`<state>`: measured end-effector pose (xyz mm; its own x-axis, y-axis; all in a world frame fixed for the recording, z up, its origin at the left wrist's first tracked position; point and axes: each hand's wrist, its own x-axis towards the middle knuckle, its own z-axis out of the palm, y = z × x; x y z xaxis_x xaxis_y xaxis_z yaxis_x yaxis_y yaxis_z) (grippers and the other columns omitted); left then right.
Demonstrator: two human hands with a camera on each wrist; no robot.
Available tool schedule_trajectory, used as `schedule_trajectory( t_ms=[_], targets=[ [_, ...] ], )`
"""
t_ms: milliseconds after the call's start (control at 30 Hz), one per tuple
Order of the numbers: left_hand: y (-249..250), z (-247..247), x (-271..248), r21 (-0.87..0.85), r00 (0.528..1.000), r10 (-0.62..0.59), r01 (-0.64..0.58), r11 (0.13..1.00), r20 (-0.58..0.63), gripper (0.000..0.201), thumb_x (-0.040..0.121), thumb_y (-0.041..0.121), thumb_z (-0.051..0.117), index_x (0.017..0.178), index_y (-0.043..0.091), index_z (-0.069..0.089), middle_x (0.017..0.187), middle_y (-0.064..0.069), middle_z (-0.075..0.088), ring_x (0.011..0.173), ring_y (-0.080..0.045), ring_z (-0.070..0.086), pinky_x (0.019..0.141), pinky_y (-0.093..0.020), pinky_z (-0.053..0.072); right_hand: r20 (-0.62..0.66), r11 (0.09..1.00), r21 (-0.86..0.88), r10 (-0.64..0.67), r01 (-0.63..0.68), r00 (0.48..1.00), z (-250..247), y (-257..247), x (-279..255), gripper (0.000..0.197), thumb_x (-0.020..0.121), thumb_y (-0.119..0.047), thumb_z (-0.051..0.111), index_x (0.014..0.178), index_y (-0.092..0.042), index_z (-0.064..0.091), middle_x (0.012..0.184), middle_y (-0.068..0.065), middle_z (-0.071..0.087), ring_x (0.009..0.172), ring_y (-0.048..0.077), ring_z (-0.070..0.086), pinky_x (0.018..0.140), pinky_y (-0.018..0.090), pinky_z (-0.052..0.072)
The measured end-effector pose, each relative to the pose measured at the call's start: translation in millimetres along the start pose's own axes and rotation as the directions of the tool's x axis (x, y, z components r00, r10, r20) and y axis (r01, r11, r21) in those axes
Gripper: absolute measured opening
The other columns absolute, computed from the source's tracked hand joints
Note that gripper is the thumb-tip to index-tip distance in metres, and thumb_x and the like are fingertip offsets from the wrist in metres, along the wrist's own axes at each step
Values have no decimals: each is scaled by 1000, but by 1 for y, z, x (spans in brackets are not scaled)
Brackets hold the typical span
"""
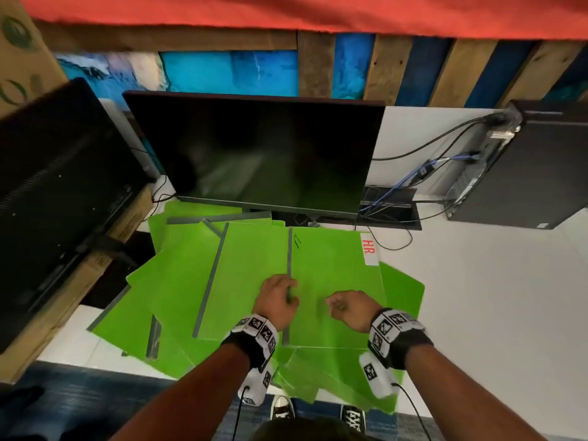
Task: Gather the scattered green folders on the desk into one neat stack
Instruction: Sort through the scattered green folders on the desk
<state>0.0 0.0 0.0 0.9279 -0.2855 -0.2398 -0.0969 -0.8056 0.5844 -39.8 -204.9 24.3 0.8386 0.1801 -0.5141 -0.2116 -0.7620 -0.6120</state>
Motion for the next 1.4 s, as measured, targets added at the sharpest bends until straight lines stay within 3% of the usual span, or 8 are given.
schedule_trajectory(
  t_ms=[200,400,500,600,667,767,1133,1400],
  targets=[
    [-1,23,-12,327,961,-229,169,930,156,73,90,43,47,151,26,11,161,-5,-10,148,-31,-8,115,-61,11,31,970,189,147,-151,989,14,-4,31,50,91,-29,58,137,-17,45,133,6,57,122,21,53,103,28,38],
    [-10,17,-4,166,988,-155,156,974,-14,60,86,46,51,141,27,35,142,6,42,130,-19,37,103,-42,39,89,954,289,53,-77,995,29,5,37,50,91,-17,58,139,-14,43,113,1,64,114,18,57,106,28,38],
    [-19,8,6,215,986,-165,167,962,-30,65,82,53,55,139,30,36,139,7,37,129,-18,34,105,-39,36,-74,982,190,1,13,997,21,16,37,51,88,-20,61,135,-28,44,141,-10,39,128,9,38,114,31,25],
    [-31,-7,16,188,942,-280,313,931,-185,67,79,53,58,137,28,37,145,1,29,136,-24,27,111,-45,30,-522,967,139,254,-213,814,-10,47,38,58,80,-15,68,135,-16,48,145,7,41,132,26,39,108,37,31],
    [-46,-20,21,66,837,-478,511,857,-267,74,79,50,59,142,21,31,151,-7,22,141,-29,20,112,-49,26,-463,879,162,469,-448,752,-22,70,38,70,77,-26,72,139,-14,42,147,18,36,135,34,34,110,42,32],
    [-57,-34,29,-81,734,-629,632,771,-256,80,80,50,60,144,16,26,148,-9,26,136,-30,25,106,-49,31,-322,870,27,474,-492,819,-12,74,44,81,77,-41,70,143,-15,33,146,20,33,132,36,36,109,41,33],
    [-43,-29,35,-603,869,-494,389,696,-10,62,72,33,80,115,13,39,115,-4,61,102,-24,59,93,-35,49,-290,949,-124,244,-289,925,34,16,51,83,79,-48,63,148,-26,21,158,4,12,139,32,19,111,42,28],
    [-34,-22,27,-634,900,-436,329,700,-15,77,60,22,89,117,14,38,118,-4,57,110,-23,55,99,-36,46,-77,978,-203,24,-39,997,25,40,33,90,74,-47,70,142,-51,11,158,-15,0,146,26,7,117,38,8]
  ],
)
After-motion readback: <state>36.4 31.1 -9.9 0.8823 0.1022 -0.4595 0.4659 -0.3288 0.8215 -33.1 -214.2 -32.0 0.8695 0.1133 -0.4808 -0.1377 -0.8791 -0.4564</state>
